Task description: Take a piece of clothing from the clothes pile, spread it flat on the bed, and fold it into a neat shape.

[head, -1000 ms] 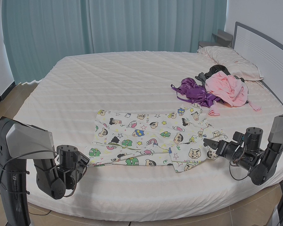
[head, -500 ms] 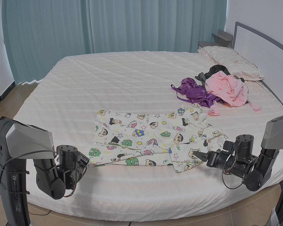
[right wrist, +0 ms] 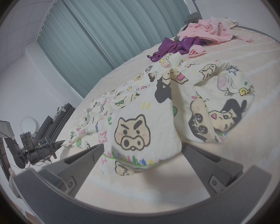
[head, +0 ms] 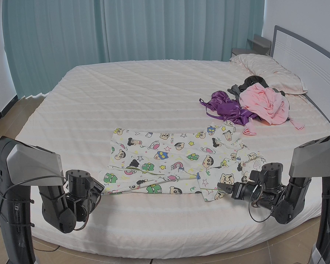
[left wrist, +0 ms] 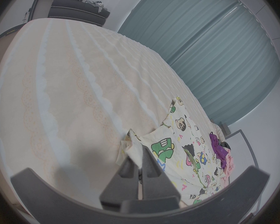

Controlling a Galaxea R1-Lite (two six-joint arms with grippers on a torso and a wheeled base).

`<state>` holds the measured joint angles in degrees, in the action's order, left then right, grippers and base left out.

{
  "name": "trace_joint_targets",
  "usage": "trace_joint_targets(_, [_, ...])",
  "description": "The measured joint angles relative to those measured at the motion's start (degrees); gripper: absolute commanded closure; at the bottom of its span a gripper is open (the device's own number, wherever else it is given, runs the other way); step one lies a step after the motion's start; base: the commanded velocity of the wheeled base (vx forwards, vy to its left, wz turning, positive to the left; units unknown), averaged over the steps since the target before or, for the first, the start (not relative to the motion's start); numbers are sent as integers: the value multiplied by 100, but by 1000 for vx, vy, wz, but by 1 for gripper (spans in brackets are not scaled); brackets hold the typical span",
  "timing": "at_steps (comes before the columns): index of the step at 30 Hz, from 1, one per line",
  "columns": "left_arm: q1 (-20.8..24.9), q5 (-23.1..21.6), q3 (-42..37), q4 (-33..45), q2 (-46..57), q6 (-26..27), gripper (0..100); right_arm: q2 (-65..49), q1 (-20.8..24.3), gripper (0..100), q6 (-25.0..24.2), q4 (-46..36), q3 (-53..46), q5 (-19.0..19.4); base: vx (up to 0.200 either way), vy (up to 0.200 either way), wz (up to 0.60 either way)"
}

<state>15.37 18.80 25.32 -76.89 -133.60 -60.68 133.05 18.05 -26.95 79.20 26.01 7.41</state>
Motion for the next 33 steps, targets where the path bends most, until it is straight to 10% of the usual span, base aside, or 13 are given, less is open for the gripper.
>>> trace_joint_targets(33, [174,11,-1319,-38,1384,513,100,-2064,-369,100,-358,-658,-2031,63,0,0,0])
